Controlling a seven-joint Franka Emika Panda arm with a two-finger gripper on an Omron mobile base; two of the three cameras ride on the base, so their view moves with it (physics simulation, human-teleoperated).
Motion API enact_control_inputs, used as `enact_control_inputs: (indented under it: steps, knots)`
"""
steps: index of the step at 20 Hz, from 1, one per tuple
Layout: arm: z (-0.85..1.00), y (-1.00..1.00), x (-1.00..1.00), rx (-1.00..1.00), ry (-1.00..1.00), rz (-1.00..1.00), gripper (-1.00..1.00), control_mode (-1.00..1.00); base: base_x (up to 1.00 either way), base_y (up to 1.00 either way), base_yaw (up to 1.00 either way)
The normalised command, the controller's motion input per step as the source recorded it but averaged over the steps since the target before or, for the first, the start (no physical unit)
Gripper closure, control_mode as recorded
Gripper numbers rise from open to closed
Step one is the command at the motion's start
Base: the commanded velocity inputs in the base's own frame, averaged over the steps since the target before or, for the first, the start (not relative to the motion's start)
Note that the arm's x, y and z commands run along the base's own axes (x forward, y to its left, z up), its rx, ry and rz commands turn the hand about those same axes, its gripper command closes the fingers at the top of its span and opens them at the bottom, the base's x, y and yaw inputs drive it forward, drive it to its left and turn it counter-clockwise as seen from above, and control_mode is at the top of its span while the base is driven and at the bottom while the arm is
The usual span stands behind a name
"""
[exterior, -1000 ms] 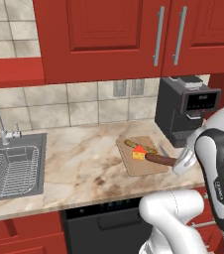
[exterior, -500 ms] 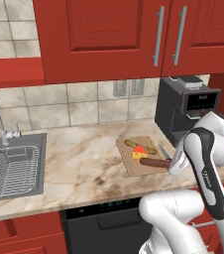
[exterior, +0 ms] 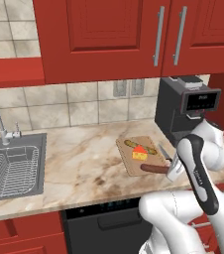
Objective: Retrieve the sausage and cheese from the fridge and place them on the cutting board on the counter.
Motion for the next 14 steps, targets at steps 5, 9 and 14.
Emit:
enact_control_inputs:
  steps: [5,9,14]
  knots:
    - [-0.22,-0.25,0.43,0.0,0.07,0.0,1.0,-1.0,0.0,0.0,0.0]
    - [-0.12,-0.14,0.57,0.0,0.05,0.0,1.0,-1.0,0.0,0.0,0.0]
    - [-0.1,0.0,0.58,0.0,0.03,0.0,1.0,-1.0,0.0,0.0,0.0]
